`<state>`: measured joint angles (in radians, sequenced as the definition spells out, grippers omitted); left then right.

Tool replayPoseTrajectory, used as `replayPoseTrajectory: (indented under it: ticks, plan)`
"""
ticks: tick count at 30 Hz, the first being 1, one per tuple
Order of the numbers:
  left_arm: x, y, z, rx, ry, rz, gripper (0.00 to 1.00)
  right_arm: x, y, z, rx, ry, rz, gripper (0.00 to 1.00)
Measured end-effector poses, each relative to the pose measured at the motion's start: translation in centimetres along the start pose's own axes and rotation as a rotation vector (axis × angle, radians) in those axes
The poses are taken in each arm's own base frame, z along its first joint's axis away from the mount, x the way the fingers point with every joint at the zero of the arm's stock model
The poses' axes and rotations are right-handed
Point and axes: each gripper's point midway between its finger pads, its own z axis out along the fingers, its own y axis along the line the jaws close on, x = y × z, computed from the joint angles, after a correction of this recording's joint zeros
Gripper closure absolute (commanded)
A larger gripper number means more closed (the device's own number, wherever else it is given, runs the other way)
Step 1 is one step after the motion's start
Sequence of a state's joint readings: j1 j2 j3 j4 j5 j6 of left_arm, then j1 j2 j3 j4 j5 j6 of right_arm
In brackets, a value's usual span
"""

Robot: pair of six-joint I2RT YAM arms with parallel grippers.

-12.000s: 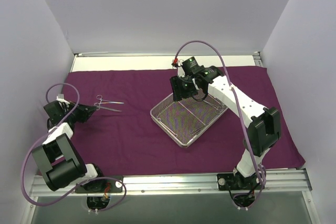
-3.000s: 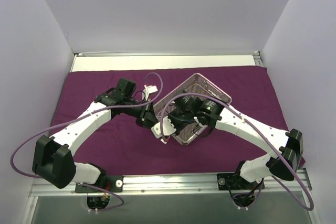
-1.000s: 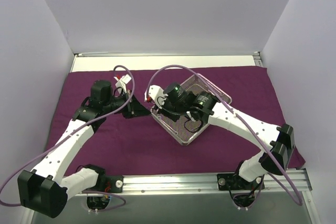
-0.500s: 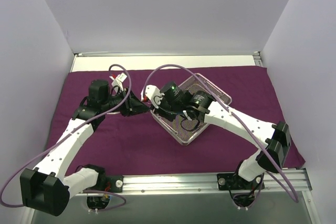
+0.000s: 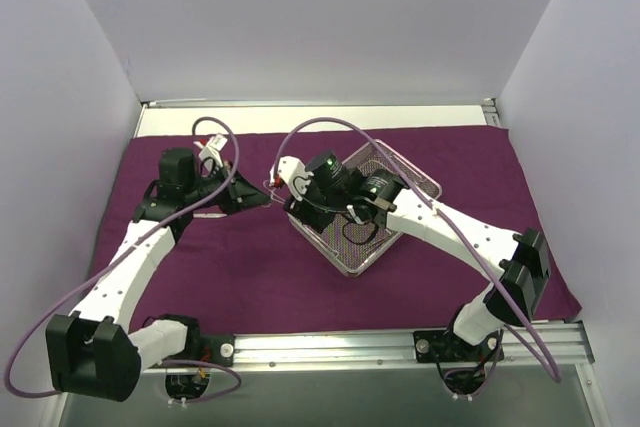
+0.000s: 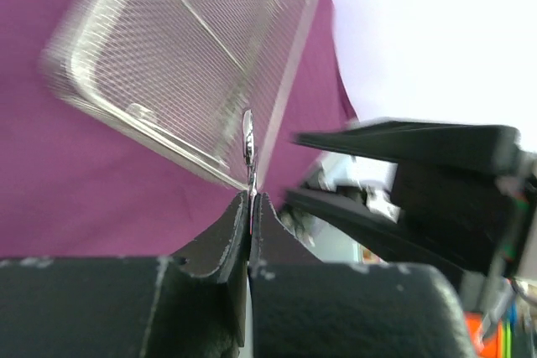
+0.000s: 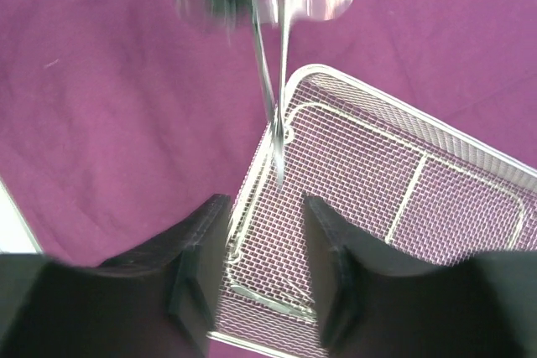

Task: Open and lay out the surgical kit
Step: Place the medical item in the surgical kit.

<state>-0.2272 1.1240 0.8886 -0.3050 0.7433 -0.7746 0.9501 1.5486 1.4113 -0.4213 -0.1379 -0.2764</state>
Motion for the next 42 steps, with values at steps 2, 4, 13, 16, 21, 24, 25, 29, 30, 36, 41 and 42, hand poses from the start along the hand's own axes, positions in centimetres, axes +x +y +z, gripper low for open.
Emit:
replayPoseTrajectory:
  ticks: [2, 4, 13, 16, 21, 24, 25, 29, 30, 36, 41, 42]
  plan:
    - [-1.6, 1.8, -0.3, -0.038, -0.042, -0.018, 0.98, 0.1, -0.8, -0.1, 0.017, -0.001, 0.020, 0.44]
    - [-3.2, 4.0, -0.7, -0.081, -0.077, -0.042, 0.98, 0.4, -2.0, -0.2, 0.040, 0.001, 0.052, 0.39]
    - [-10.3, 15.5, -2.6, -0.210, -0.225, -0.212, 0.98, 1.4, -6.8, -2.1, 0.142, -0.008, 0.162, 0.37]
    - [-12.3, 19.1, -3.3, -0.225, -0.257, -0.278, 0.98, 1.0, -7.0, -3.0, 0.145, -0.037, 0.179, 0.37]
    - [-15.6, 23.7, -3.6, -0.227, -0.298, -0.331, 0.98, 1.0, -7.0, -3.6, 0.130, -0.067, 0.215, 0.37]
    - [-17.2, 25.0, -3.1, -0.221, -0.304, -0.339, 0.98, 1.6, -7.4, -3.5, 0.129, -0.058, 0.235, 0.37]
    - [-17.7, 25.3, -2.9, -0.219, -0.305, -0.341, 0.98, 1.7, -7.6, -3.5, 0.131, -0.058, 0.241, 0.37]
    - [-19.4, 26.2, -2.4, -0.206, -0.321, -0.337, 0.98, 2.2, -8.6, -3.8, 0.143, -0.058, 0.265, 0.37]
    - [-19.7, 26.3, -2.3, -0.204, -0.324, -0.339, 0.98, 2.3, -8.9, -3.8, 0.146, -0.058, 0.272, 0.37]
    - [-21.2, 27.8, -1.7, -0.208, -0.317, -0.357, 0.98, 2.7, -9.8, -4.1, 0.149, -0.062, 0.294, 0.38]
    - [-21.4, 29.1, -1.5, -0.226, -0.290, -0.405, 0.98, 3.0, -10.1, -3.9, 0.143, -0.059, 0.303, 0.40]
    - [-21.4, 29.2, -1.4, -0.227, -0.283, -0.416, 0.98, 3.1, -10.1, -3.8, 0.139, -0.055, 0.303, 0.40]
